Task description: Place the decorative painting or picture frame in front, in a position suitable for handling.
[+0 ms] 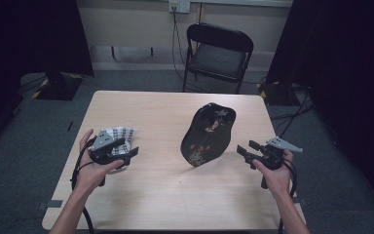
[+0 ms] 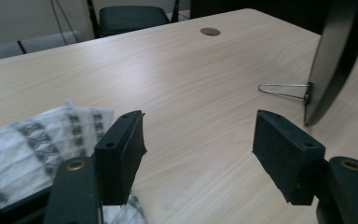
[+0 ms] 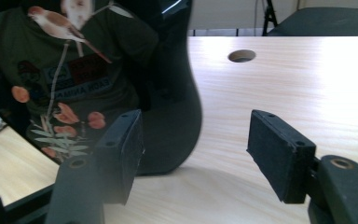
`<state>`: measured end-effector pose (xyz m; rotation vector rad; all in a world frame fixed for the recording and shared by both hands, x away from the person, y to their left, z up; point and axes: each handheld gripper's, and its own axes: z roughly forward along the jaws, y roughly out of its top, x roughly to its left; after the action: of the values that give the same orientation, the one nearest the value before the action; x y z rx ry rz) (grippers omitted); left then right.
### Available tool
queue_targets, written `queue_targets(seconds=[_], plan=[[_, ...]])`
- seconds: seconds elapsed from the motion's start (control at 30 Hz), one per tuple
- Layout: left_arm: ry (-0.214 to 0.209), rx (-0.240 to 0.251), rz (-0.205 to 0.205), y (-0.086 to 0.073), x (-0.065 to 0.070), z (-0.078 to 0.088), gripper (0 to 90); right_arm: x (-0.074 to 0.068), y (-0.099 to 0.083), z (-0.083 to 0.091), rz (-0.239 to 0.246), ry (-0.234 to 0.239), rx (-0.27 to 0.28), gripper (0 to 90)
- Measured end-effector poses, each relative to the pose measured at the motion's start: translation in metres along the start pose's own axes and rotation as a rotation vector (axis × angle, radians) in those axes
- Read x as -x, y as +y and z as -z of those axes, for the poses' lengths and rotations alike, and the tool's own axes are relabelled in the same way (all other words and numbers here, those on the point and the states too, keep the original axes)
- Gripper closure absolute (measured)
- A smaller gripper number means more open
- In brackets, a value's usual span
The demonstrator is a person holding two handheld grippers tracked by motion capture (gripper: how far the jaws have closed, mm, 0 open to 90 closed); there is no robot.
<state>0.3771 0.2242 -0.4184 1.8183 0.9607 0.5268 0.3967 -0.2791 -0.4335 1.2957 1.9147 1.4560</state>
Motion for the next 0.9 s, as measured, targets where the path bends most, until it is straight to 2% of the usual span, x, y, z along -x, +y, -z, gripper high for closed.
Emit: queue_targets(seconds=[0.03, 0.13, 0.17, 0.27, 0.43, 0.63, 0.8, 0.83, 0.9], plan=[[-0.021, 0.001, -0.01, 0.001, 0.004, -0.002, 36.0, -0.003, 0.001, -0.002, 0.009, 0.016, -0.01, 36.3], [-0.018, 0.007, -0.012, 0.003, 0.008, -0.006, 32.3, -0.008, 0.001, -0.003, 0.023, 0.027, -0.013, 36.8], [-0.05, 0.008, -0.009, 0.005, 0.013, -0.009, 33.2, -0.009, 0.001, -0.004, 0.028, 0.028, -0.014, 36.8], [-0.059, 0.007, -0.022, 0.008, 0.018, -0.013, 34.6, -0.012, -0.002, -0.005, 0.028, 0.025, -0.017, 36.8], [-0.101, 0.02, -0.051, 0.02, 0.036, -0.02, 35.3, -0.016, -0.003, -0.003, 0.033, 0.03, -0.024, 36.6], [-0.176, 0.048, -0.057, 0.035, 0.054, -0.032, 34.8, -0.017, -0.001, -0.002, 0.037, 0.049, -0.02, 38.6], [-0.241, 0.024, -0.073, 0.044, 0.07, -0.046, 35.3, -0.015, -0.001, 0.0, 0.03, 0.054, -0.022, 39.2], [-0.241, 0.024, -0.073, 0.044, 0.07, -0.046, 38.4, -0.015, -0.001, 0.0, 0.03, 0.054, -0.022, 39.2], [-0.243, 0.017, -0.079, 0.046, 0.073, -0.051, 35.0, -0.015, -0.001, 0.0, 0.034, 0.052, -0.023, 39.2]])
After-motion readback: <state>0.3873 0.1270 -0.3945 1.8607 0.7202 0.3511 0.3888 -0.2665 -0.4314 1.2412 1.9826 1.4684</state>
